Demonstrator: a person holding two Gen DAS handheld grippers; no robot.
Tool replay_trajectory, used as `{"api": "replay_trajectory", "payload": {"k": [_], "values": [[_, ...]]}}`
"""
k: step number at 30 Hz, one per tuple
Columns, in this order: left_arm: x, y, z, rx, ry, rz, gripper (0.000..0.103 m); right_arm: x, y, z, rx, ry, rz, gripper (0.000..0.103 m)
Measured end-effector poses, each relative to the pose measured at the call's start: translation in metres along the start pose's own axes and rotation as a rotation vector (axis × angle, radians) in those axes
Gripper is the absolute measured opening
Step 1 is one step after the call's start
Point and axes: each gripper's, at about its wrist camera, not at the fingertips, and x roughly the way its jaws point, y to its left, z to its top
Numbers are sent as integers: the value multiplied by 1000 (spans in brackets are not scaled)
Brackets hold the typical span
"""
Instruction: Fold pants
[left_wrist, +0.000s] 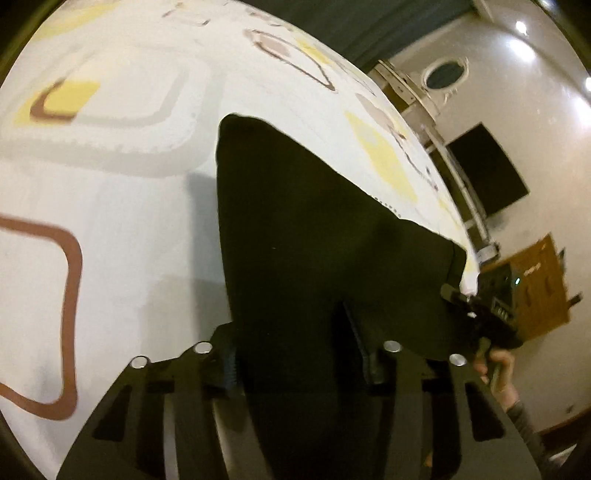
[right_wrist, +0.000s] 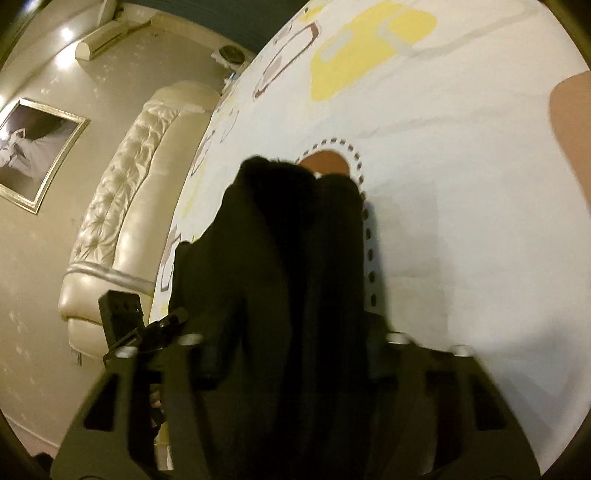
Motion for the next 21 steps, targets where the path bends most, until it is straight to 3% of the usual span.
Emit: {"api": "replay_trajectory", "payload": {"k": [4, 10, 21], "values": [[-5, -1, -2, 18, -12, 12, 37, -1, 0, -3, 8, -28, 21, 37], [-12, -3, 0, 41, -23, 48, 35, 2, 5, -2, 17, -56, 31, 36], [-37, 37, 19, 1, -66, 113, 35, 49, 30, 12, 11, -38, 77, 35]]}}
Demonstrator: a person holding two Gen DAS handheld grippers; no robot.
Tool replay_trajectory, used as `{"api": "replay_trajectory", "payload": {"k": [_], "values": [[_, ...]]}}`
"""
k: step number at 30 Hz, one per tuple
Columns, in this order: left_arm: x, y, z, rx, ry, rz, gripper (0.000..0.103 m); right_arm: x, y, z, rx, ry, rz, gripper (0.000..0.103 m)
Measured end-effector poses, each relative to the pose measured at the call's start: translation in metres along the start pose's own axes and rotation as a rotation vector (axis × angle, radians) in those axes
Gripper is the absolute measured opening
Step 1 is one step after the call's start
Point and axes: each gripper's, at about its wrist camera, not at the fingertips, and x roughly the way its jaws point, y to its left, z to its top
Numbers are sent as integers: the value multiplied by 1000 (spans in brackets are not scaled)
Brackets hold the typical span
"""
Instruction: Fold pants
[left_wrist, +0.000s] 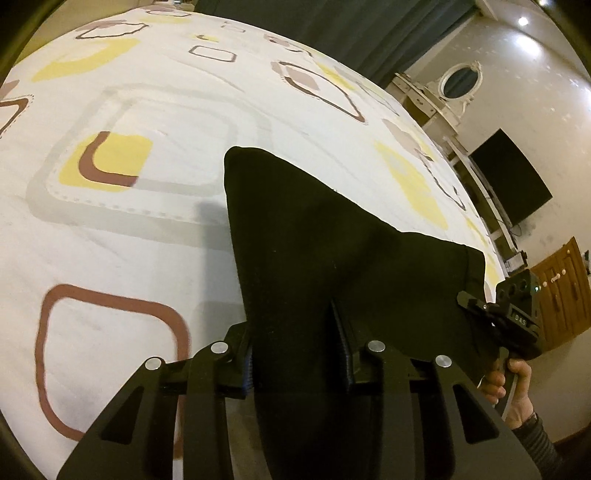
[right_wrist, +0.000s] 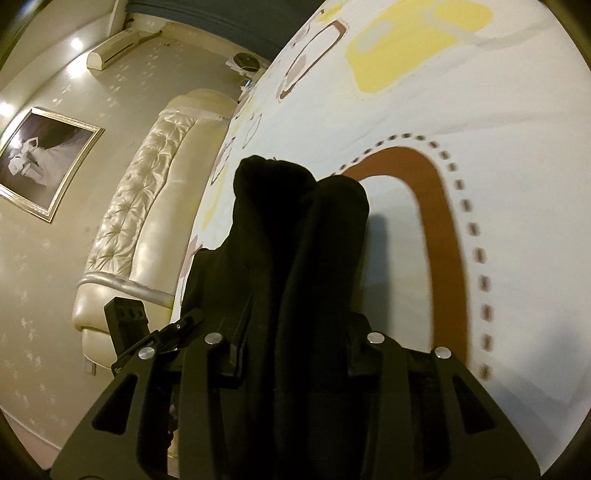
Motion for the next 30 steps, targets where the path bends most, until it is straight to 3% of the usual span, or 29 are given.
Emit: {"api": "replay_trajectory", "payload": {"k": [8, 12, 16, 19, 25, 30], "values": [[2, 3, -7, 1, -16, -26, 36, 2, -12, -2, 19, -1, 23, 36], [1, 5, -6, 4, -16, -45, 41, 2, -15, 0, 31, 12, 37, 43], [-9, 8, -1, 15, -60, -40, 58, -8, -9, 6, 20, 12, 32, 52], [-20, 16, 9, 11, -109, -85, 71, -15, -9, 12, 2, -21, 27, 64], [9, 32, 35, -52, -40, -91, 71, -2, -8, 39, 15, -53, 14, 73], [28, 41, 50, -100, -1, -130, 72, 15, -9, 59, 27, -3, 17, 75]]}}
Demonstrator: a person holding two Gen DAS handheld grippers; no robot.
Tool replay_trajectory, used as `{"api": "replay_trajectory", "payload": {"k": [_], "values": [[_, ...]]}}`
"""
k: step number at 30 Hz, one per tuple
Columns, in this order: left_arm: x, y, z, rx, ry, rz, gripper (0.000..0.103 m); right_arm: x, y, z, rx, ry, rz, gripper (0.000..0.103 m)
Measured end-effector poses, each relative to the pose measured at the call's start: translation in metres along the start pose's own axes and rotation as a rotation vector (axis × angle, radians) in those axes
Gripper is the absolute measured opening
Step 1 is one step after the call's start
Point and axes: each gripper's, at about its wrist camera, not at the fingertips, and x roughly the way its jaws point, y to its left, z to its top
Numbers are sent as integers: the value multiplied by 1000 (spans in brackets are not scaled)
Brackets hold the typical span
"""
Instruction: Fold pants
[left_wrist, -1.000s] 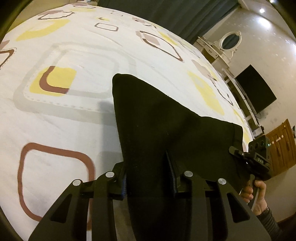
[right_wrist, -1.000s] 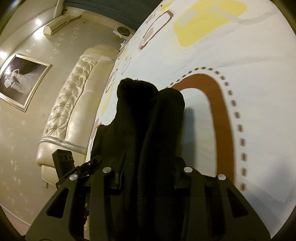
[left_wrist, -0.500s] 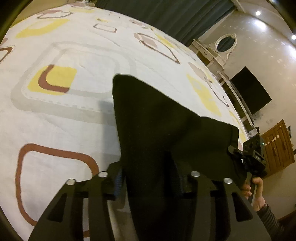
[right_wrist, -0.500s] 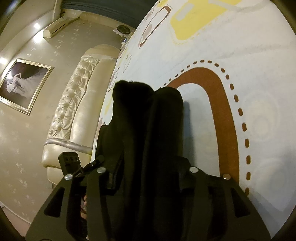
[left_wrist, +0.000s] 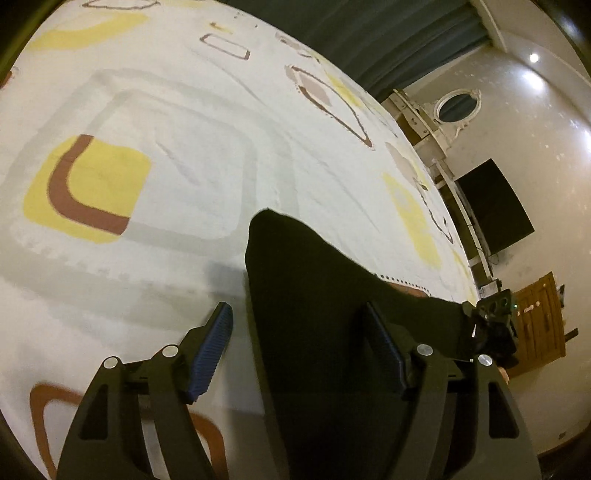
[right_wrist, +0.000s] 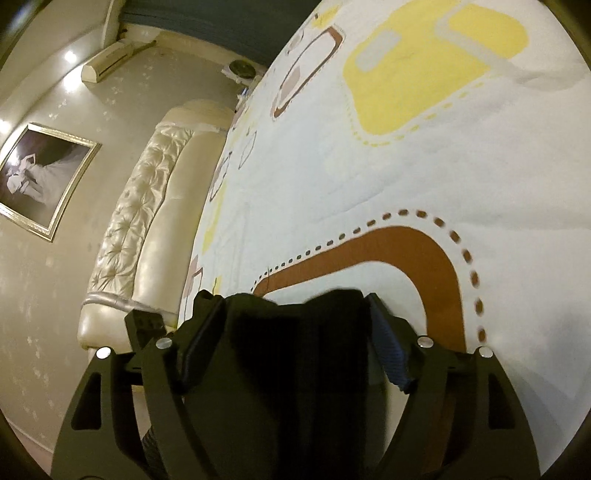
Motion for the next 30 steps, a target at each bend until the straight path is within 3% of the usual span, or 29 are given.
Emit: {"api": "replay_trajectory", "payload": {"k": [2, 3, 4, 6, 8, 10, 16, 30], "values": [[5, 1, 3, 8, 11, 3, 65, 4, 1, 4, -8, 24, -3, 69], [6, 2, 3, 12, 17, 5, 54, 8, 2, 5, -25, 43, -19, 56], [8, 2, 3, 15, 26, 1, 47, 10, 3, 6, -37, 53, -28, 50], [8, 0, 1, 33, 21, 19, 40, 15, 3, 6, -57, 60, -54, 33], [5, -7, -2, 72, 0, 36, 33, 14, 2, 6, -59, 50, -32, 28], [5, -13, 1, 91, -5, 56, 28, 9, 5, 4, -68, 29, -17, 26], [5, -23, 16, 136, -25, 120, 26, 6, 19, 16, -106, -20, 7, 24], [36, -21, 81, 158, -33, 254, 26, 46, 29, 80, -106, -57, -6, 24]]}}
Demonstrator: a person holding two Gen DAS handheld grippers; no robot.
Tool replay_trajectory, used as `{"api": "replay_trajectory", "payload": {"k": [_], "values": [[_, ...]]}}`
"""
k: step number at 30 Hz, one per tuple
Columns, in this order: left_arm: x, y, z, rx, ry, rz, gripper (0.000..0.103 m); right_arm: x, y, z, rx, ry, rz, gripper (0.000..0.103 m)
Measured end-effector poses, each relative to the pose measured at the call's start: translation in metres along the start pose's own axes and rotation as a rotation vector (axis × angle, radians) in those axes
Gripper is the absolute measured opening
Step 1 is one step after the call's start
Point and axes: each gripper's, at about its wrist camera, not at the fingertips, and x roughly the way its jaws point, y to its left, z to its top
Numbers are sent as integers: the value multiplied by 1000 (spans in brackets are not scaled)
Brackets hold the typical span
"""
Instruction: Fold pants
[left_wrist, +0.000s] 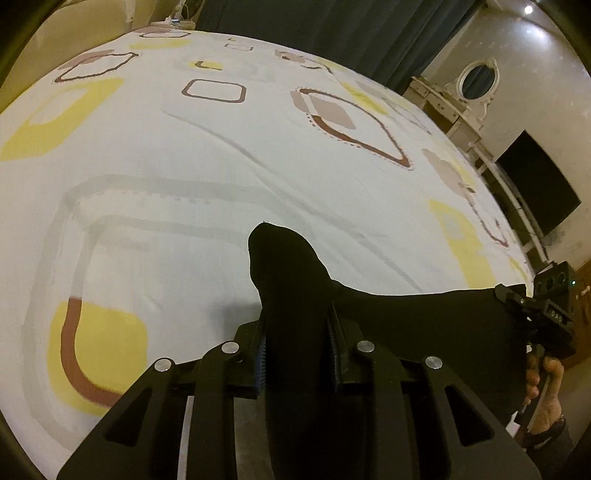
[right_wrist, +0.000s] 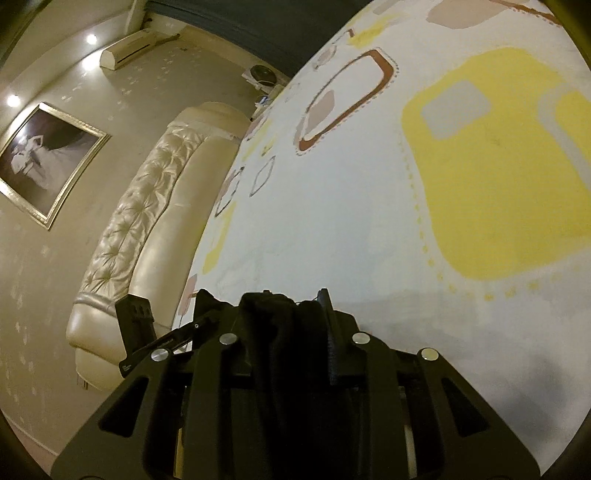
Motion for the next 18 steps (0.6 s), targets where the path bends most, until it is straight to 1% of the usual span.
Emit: {"api": "replay_trajectory", "payload": {"k": [4, 9, 13, 18], "values": [[12, 3, -2, 10, 17, 26, 28, 10, -20, 4, 51, 13, -21, 24], [16, 7, -5, 2, 8, 32, 32, 15, -44, -2, 116, 3, 2, 24], [18, 9, -6, -7, 6, 27, 34, 14, -48, -4, 122, -5, 11, 24], [19, 9, -7, -7, 3, 26, 35, 15, -47, -5, 121, -13, 19, 24]]}}
